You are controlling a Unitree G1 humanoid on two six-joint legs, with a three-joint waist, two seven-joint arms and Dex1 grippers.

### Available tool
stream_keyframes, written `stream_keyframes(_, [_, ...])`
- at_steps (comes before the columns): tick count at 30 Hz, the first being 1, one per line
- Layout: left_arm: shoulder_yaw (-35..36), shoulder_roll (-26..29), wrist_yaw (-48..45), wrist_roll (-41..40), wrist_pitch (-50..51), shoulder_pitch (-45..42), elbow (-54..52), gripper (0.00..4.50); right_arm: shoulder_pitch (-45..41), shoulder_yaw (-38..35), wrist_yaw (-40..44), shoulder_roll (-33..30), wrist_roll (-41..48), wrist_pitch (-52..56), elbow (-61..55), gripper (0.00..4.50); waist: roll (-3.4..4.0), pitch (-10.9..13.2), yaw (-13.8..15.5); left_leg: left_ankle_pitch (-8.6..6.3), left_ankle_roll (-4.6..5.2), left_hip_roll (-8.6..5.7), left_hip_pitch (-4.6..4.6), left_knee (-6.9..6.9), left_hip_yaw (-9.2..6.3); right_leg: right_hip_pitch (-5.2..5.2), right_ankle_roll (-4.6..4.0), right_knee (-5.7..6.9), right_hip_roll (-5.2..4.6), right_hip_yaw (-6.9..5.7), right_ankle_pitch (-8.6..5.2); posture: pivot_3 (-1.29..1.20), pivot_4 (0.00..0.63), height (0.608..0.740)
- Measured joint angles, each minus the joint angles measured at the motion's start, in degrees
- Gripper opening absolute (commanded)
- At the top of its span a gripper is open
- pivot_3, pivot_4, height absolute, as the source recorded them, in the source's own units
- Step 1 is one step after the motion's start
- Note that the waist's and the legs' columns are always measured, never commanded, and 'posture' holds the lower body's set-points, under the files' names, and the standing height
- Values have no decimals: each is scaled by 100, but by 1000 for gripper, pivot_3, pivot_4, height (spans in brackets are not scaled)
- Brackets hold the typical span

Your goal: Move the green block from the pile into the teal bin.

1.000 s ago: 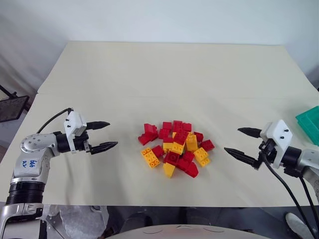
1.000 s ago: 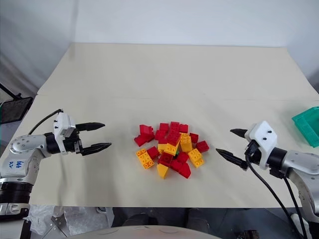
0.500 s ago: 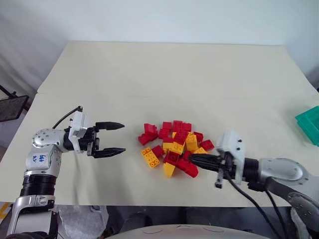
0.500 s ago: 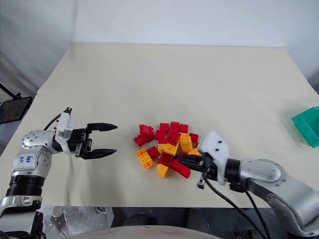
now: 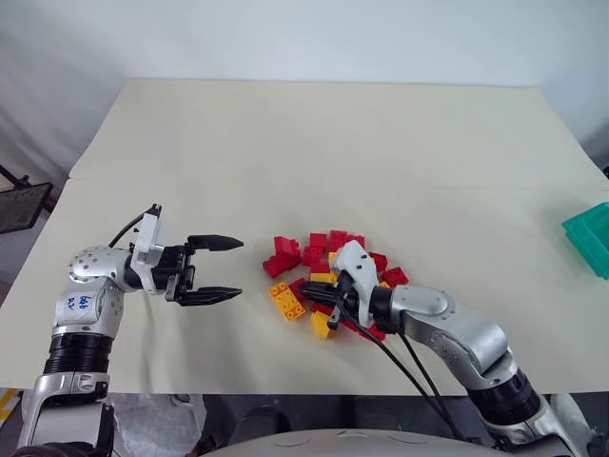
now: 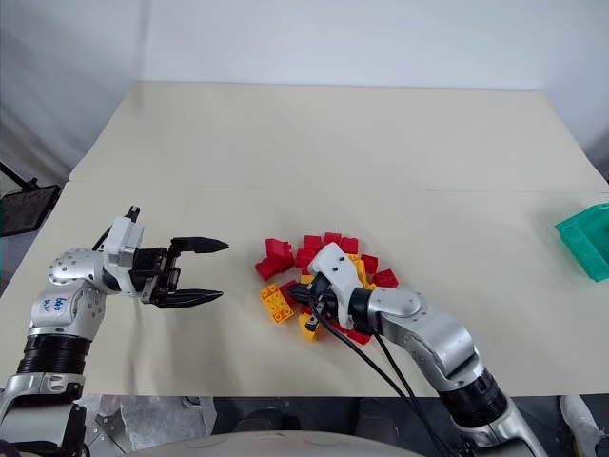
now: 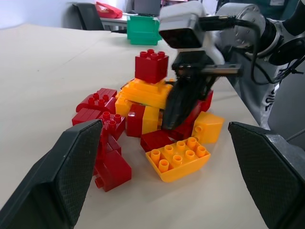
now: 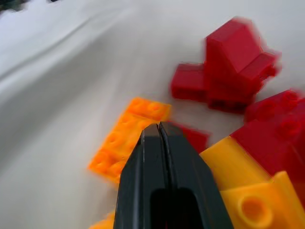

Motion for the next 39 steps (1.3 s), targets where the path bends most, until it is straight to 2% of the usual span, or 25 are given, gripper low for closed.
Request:
stream_keyframes(6, [4, 38, 1, 0, -112, 46, 2, 4500, -9, -407, -379, 128, -422, -258, 291, 35, -1, -1, -36, 0, 0, 1, 1, 1, -2, 2, 0, 2, 0, 0, 0, 0, 150, 740])
stream_keyframes(12, [8, 30, 2, 0, -173, 57, 15, 4500, 78, -1226, -425, -301, -579, -291, 485, 35, -1, -1, -57, 0, -1, 4, 0, -4, 1, -1, 0, 0, 2, 0, 0, 0, 150, 740])
stream_keyframes(17, [-10, -80, 3, 2, -252, -4, 56, 4500, 149, -1303, -360, -580, -710, -351, 478, 35, 0, 0, -62, 0, -1, 5, 1, -5, 5, -2, 0, 0, 4, 3, 0, 0, 150, 740])
stream_keyframes(23, [-57, -153, 3, 2, -360, -34, 226, 4500, 164, -1710, -7, -778, -356, -121, -218, 35, 0, 0, -45, 0, -1, 6, 0, -4, 3, -2, 0, 0, 3, 1, 0, 0, 150, 740])
stream_keyframes(26, [-87, -170, 2, 5, -415, -68, 260, 4500, 532, -2053, 696, -1464, 194, 124, -697, 872, 0, 0, 24, -2, 3, 1, -4, -3, -4, 0, 0, -6, -1, -2, 0, 0, 150, 740])
stream_keyframes(30, [-100, -173, 2, 6, -460, -92, 438, 4500, 1035, -2930, 1669, -2322, 821, 208, -816, 2236, -1, 1, 81, -6, 12, -2, -3, -1, 10, 1, 10, -13, -3, 4, 5, 0, 150, 740])
stream_keyframes(34, [-124, -196, 2, 9, -518, -197, 504, 4500, 1287, -3618, 2214, -2869, 994, 135, -707, 3620, -2, 0, 92, -6, 12, 3, -1, 1, 9, 2, 10, -11, -2, 4, 5, 0, 150, 740])
stream_keyframes(36, [-132, -202, 2, 10, -565, -324, 601, 4500, 1756, -4012, 2649, -3262, 984, 39, -518, 4306, -2, 0, 132, -6, 13, -3, -3, 1, 6, 2, 10, -11, -7, 2, 6, 0, 150, 740])
stream_keyframes(39, [-104, -176, 1, 15, -609, -337, 770, 4500, 2193, -4677, 3101, -3610, 872, -86, -231, 4427, -3, 0, 124, -8, 19, -7, -4, 1, 11, 4, 16, -15, -11, 5, 9, 0, 150, 740])
